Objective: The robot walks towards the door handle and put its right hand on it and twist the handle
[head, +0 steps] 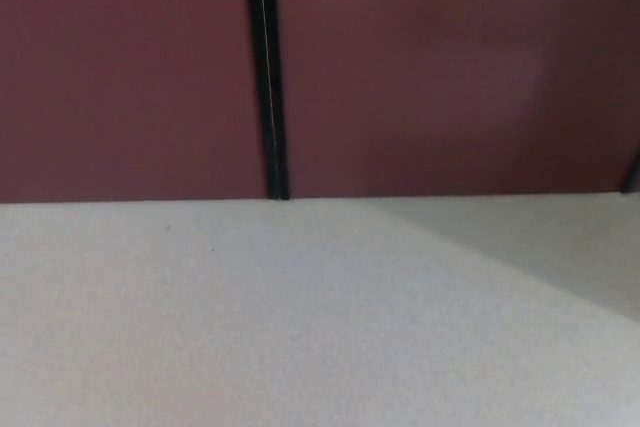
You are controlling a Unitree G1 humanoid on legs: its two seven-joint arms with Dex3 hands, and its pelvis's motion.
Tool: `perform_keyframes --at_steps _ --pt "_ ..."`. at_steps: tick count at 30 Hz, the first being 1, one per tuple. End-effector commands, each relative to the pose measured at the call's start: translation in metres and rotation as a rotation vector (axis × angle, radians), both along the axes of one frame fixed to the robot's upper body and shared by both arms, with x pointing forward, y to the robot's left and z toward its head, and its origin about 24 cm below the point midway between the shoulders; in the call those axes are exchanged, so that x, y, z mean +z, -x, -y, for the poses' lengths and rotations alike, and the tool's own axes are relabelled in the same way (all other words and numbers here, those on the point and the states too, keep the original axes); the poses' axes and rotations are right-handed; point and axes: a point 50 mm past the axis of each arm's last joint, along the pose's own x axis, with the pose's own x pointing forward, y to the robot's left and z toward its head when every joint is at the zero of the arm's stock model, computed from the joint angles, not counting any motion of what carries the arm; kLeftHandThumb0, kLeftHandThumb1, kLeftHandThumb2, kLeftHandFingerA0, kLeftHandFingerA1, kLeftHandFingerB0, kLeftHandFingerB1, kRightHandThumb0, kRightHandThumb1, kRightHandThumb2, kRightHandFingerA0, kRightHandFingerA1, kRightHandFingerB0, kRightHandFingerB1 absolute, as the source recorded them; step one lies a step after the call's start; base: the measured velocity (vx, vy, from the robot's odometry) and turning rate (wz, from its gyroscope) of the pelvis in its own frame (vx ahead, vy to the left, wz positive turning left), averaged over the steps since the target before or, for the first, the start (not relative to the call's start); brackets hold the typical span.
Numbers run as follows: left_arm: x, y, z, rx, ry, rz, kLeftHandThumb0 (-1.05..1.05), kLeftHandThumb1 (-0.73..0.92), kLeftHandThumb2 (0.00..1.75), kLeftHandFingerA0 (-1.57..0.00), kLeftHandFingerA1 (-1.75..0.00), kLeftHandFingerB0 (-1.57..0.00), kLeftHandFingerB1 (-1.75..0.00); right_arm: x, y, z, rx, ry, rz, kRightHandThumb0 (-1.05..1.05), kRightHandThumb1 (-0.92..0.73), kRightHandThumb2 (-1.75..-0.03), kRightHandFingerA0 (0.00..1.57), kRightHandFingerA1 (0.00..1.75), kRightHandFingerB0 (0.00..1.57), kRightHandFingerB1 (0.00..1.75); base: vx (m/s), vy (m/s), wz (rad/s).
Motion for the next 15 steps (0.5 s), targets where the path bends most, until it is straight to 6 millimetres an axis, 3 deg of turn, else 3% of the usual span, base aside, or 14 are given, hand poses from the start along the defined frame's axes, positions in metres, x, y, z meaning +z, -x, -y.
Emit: perform_keyframes --at_steps 1,4,5,6,7,8,11,15 --pt "0.0013 -0.0041 0.0007 -0.028 0.013 0.012 -0.25 0.60 0.58 -0.60 -0.50 -0.40 -0.66 0.0029 -0.0036 0.0005 0.050 0.037 0.028 -0.10 -0.52 -0.55 0.74 0.50 0.58 0.43 0.09 0.034 0.00" --pt "0.0019 -0.0063 0.0013 -0.043 0.015 0.018 -0.24 0.59 0.57 -0.59 -0.50 -0.41 -0.66 0.0033 -0.0072 -0.0001 0.054 0.030 0.036 -0.14 -0.52 -0.55 0.73 0.50 0.59 0.43 0.00 0.031 -0.01" --pt "0.0016 -0.0060 0.0016 -0.047 0.015 0.015 -0.30 0.47 0.76 -0.53 -0.58 -0.41 -0.67 0.0034 -0.0074 -0.0007 0.058 0.032 0.039 -0.14 -0.52 -0.55 0.73 0.50 0.59 0.43 0.03 0.125 -0.02" --pt "0.0015 -0.0059 0.0018 -0.048 0.015 0.014 -0.30 0.47 0.76 -0.53 -0.58 -0.41 -0.67 0.0034 -0.0075 -0.0009 0.060 0.033 0.040 -0.14 -0.52 -0.55 0.73 0.50 0.59 0.43 0.08 0.165 -0.08" --pt "0.0012 -0.0061 0.0025 -0.051 0.014 0.012 -0.24 0.59 0.57 -0.58 -0.49 -0.42 -0.66 0.0034 -0.0083 -0.0014 0.066 0.038 0.037 -0.14 -0.52 -0.55 0.73 0.50 0.59 0.43 0.14 0.202 -0.11" --pt "0.0010 -0.0062 0.0028 -0.054 0.014 0.010 -0.24 0.58 0.57 -0.58 -0.49 -0.42 -0.66 0.0035 -0.0089 -0.0014 0.074 0.048 0.033 -0.14 -0.52 -0.55 0.74 0.50 0.59 0.43 0.12 0.510 0.24" --pt "0.0003 -0.0035 0.0022 -0.051 0.018 -0.001 -0.24 0.58 0.57 -0.57 -0.48 -0.42 -0.66 0.0035 -0.0078 -0.0011 0.088 0.071 0.024 -0.20 -0.48 -0.59 0.72 0.53 0.59 0.47 0.15 -0.306 -0.04" --pt "-0.0009 -0.0009 0.0035 -0.066 0.027 -0.007 -0.23 0.58 0.57 -0.54 -0.46 -0.43 -0.66 0.0026 -0.0053 -0.0017 0.087 0.080 0.012 -0.21 -0.48 -0.60 0.71 0.53 0.60 0.47 0.20 0.064 0.06"
